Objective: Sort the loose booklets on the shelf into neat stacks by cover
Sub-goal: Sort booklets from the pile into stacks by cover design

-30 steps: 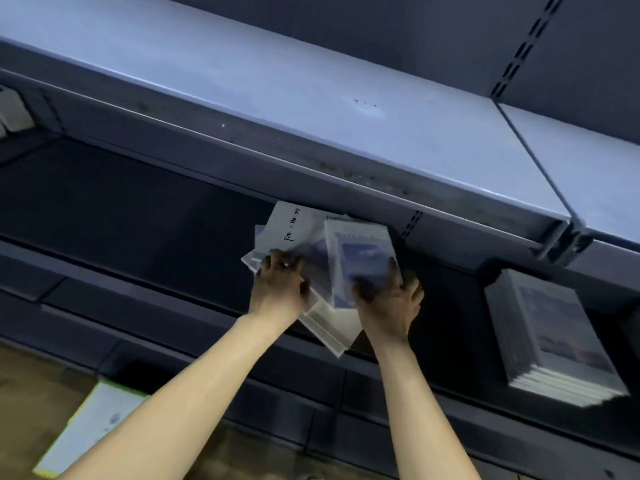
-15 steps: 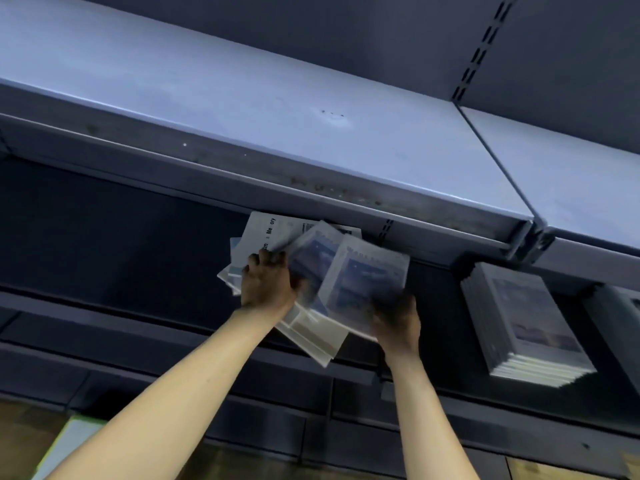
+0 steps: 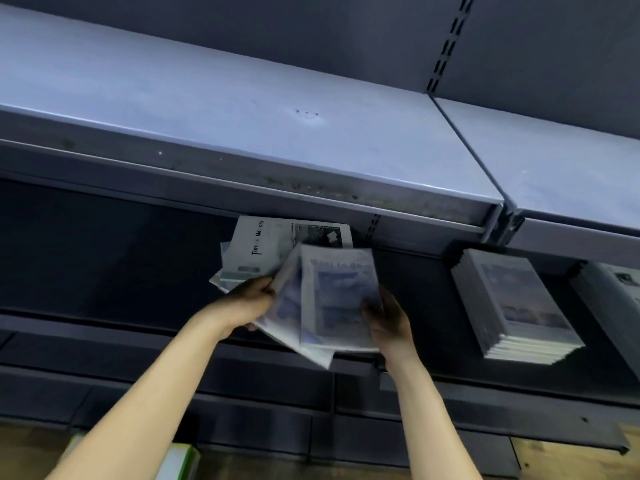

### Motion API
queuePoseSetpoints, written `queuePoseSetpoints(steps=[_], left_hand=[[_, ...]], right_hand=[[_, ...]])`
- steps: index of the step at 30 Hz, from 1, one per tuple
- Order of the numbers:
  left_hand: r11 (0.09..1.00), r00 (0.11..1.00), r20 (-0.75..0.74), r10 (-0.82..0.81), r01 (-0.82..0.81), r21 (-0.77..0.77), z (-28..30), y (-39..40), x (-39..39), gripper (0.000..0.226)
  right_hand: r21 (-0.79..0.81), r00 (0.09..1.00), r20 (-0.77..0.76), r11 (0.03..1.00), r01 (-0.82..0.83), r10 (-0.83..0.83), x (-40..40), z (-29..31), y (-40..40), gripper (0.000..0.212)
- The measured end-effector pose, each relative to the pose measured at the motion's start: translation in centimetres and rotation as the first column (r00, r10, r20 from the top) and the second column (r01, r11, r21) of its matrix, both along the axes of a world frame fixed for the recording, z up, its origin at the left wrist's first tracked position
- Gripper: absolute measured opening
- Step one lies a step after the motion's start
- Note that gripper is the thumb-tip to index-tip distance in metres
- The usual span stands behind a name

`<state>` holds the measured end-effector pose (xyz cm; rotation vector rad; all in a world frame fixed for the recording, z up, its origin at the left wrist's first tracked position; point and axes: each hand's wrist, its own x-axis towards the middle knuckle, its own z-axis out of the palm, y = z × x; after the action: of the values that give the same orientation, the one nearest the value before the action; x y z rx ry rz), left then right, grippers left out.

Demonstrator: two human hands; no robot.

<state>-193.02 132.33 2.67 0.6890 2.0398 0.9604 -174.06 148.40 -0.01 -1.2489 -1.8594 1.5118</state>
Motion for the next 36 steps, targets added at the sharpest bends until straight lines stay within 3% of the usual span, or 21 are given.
queuePoseSetpoints(steps=[3,5,7,10,12,18,20,23,29,36], left_hand=[[0.990,0.987,0.144,0.071,-0.088,0.112,-0.4,-0.8,2.0,0.033],[0.979,0.978,0.209,0.017,-0.059,0.196,-0.4,-0.8,4.1,0.026],[0.967,0.981,0.195,-0.008,-0.042,0.253,-0.7,-0.7,6.3,0.013],[0.936,0.979,0.196,0.062,-0.125,0.329,-1.8,-1.0,8.7,0.036],[0.921,0.977,0.194,0.087,-0.153,0.358,-2.2,-1.1,9.7,0.039],[0.898,0.979,0.190,0.076,-0.150,0.413,-1.6,0.9,13.0,0.025],[0.907,0.979,0.200,0.047,-0.126,0.402,-1.4,1.9,14.3,0.026],[0.932,0.995,0.095,-0.039,0.002,0.361,-0.8,3.1,16.5,0.036],[0.968,0.965,-0.244,-0.094,0.146,0.202,0.9,6.1,20.5,0.063],[0.952,0.970,-0.240,0.033,0.043,0.303,2.4,11.0,28.0,0.053]], right_hand=[[-0.059,0.999,-0.042,0.998,0.008,-0.010,0.8,-1.1,-2.4,0.037],[-0.098,0.997,-0.073,0.995,0.010,-0.017,1.3,-1.6,-3.8,0.037],[-0.155,0.992,-0.122,0.988,0.020,-0.040,1.8,-1.4,-5.2,0.039],[-0.151,0.988,-0.124,0.986,0.076,-0.095,3.4,-1.1,-6.6,0.031],[-0.158,0.982,-0.142,0.982,0.102,-0.125,5.0,-0.7,-7.3,0.022],[-0.231,0.974,-0.188,0.969,0.085,-0.130,11.2,0.8,-8.1,0.041],[-0.151,0.966,-0.202,0.980,0.131,-0.160,12.9,1.3,-8.3,0.041],[-0.054,0.960,-0.220,0.984,0.168,-0.176,15.0,1.5,-8.2,0.046],[-0.031,0.964,-0.250,0.996,0.083,-0.088,20.1,2.7,-6.1,0.061],[-0.015,0.957,-0.287,0.999,0.039,-0.041,26.1,3.8,-0.8,0.062]])
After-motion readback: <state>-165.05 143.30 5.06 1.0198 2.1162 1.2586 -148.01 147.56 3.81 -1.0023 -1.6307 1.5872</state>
